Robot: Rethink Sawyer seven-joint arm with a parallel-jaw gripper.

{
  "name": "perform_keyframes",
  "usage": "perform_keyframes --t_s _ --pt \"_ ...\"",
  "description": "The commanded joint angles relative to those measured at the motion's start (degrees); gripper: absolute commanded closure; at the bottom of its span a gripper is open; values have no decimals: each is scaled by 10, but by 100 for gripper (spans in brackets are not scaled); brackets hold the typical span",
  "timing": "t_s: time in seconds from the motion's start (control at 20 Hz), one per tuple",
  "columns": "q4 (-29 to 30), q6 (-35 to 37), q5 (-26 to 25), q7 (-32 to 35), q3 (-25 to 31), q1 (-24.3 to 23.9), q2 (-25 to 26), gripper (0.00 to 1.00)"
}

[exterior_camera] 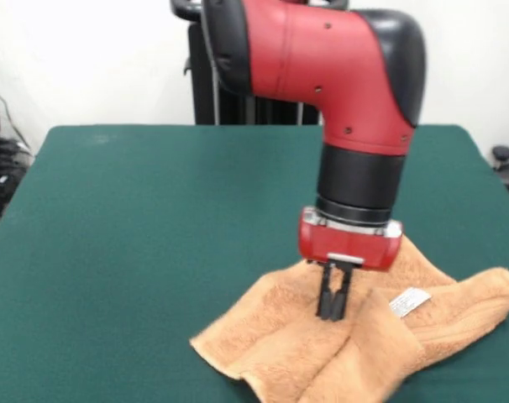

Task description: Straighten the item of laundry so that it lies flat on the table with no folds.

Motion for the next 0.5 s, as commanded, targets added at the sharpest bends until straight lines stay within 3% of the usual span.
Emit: perform_keyframes --t_s 0.05,0.5 --pt "-63 83 73 153 -23 62 25 100" --pt "-89 93 130 147 -62 88 51 100"
